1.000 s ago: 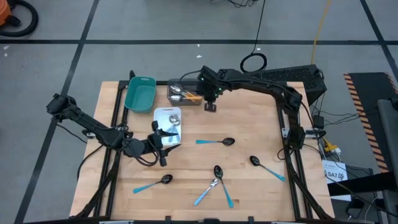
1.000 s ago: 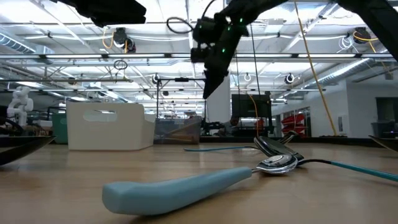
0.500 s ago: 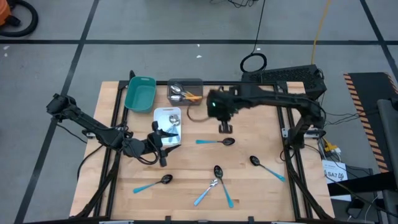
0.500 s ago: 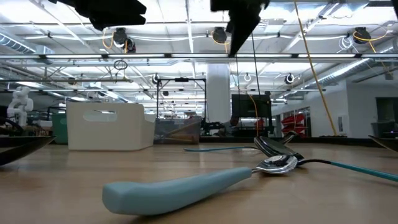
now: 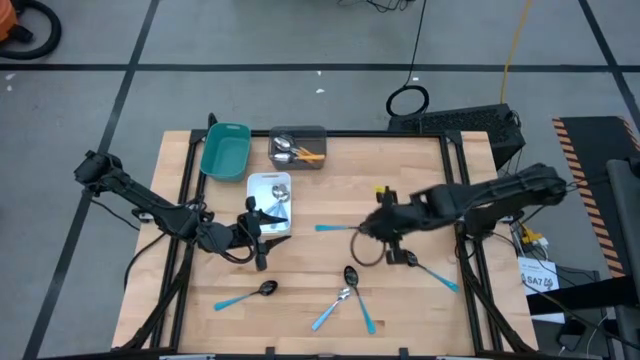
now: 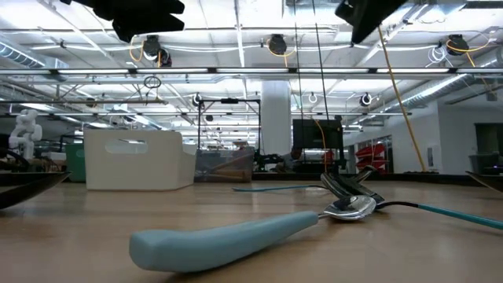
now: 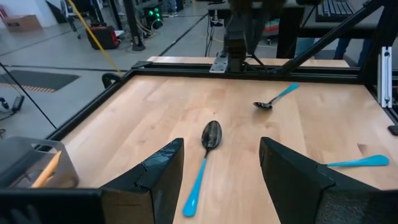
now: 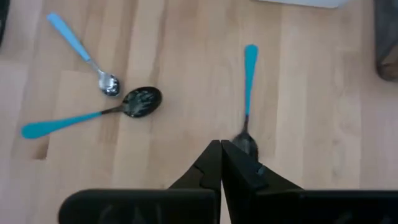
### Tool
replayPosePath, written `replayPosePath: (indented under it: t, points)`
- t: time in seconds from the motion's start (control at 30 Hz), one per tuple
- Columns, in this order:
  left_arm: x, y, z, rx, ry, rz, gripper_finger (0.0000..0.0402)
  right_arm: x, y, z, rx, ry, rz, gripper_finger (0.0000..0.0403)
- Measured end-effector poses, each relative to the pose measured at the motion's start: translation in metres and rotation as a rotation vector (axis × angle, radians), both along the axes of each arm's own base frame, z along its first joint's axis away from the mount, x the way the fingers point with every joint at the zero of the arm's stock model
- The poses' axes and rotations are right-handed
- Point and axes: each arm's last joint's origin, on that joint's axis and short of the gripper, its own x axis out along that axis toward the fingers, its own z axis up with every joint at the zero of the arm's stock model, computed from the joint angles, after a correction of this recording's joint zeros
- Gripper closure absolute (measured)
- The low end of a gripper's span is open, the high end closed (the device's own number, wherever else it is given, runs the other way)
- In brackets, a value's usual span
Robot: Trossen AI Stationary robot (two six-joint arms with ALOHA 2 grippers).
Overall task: Sort silverware by color (type)
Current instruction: Put the top right blue spoon into the green bin
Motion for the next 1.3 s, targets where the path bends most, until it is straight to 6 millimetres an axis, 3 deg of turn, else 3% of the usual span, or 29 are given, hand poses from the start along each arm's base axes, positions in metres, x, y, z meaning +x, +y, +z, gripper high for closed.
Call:
replayPosePath:
  t: [0.23, 0.53, 0.93, 1.3]
  points:
    - [0.0, 0.0, 0.0, -0.013, -0.004, 0.003, 0.0192, -0.016, 0.013, -0.04, -0.056, -0.145, -0.01, 0.0402]
    - [0.002, -0.001, -0.002, -0.021, 0.0, 0.006, 0.0192, -0.012, 0.016, -0.085, -0.049, -0.32, 0.048, 0.0402]
    - [0.015, -0.002, -0.024, 0.016, 0.082, 0.029, 0.0192, -0.015, 0.014, -0.107, -0.032, -0.374, 0.04, 0.0402]
    - [0.017, 0.003, -0.024, 0.004, 0.08, 0.051, 0.0192, -0.018, 0.01, -0.128, -0.061, -0.309, -0.074, 0.0402]
